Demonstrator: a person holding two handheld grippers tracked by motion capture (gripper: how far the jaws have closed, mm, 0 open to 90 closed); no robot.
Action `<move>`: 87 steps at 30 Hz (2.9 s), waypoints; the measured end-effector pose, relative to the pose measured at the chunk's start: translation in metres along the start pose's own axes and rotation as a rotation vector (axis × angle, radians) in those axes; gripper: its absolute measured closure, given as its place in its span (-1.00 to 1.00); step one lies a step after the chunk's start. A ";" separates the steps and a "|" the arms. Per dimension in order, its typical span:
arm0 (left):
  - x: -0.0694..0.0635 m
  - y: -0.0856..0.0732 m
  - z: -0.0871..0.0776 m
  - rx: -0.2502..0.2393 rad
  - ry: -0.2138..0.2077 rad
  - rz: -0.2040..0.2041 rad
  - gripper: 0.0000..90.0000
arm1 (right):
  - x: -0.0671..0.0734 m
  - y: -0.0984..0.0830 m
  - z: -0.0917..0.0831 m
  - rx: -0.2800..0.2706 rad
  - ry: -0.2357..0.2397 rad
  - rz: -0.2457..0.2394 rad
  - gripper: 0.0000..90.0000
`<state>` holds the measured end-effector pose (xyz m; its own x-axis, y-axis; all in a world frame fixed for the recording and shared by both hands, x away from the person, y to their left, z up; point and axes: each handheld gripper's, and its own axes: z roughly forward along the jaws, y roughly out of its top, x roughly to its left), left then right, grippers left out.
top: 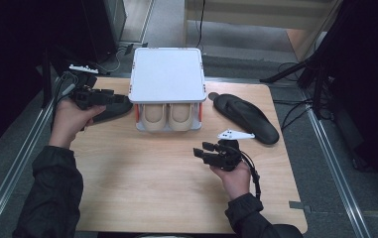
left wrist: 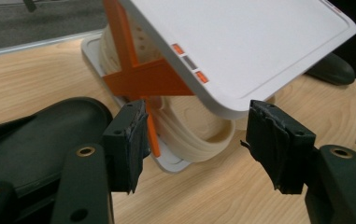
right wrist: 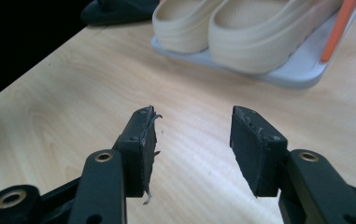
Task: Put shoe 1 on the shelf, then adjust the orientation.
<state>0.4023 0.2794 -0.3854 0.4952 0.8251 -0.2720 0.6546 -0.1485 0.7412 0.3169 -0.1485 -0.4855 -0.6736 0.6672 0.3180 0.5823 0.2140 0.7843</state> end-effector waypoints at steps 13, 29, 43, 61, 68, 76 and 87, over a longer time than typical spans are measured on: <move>0.029 -0.017 0.003 0.025 0.091 -0.029 0.93 | -0.002 -0.003 0.003 0.015 -0.007 -0.013 0.18; 0.051 -0.035 0.035 0.049 0.162 -0.073 0.99 | 0.001 -0.004 0.005 0.024 -0.002 -0.022 0.18; 0.063 -0.042 0.070 0.047 0.211 -0.119 0.99 | 0.001 -0.011 0.000 0.033 -0.020 -0.013 0.16; 0.092 -0.054 0.103 0.072 0.282 -0.182 0.97 | -0.001 -0.024 -0.013 0.024 -0.058 0.007 0.15; 0.092 -0.056 0.105 0.075 0.280 -0.186 0.97 | -0.001 -0.025 -0.010 0.034 -0.056 0.006 0.15; 0.090 -0.056 0.102 0.099 0.268 -0.179 0.97 | -0.001 -0.023 -0.009 0.031 -0.054 -0.001 0.15; 0.079 -0.070 0.090 0.111 0.246 -0.185 0.96 | -0.003 -0.016 -0.004 0.031 -0.033 -0.011 0.14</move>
<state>0.4466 0.3056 -0.5141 0.2184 0.9486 -0.2292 0.7858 -0.0316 0.6177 0.3079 -0.1564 -0.4965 -0.6650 0.6876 0.2915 0.5893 0.2432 0.7705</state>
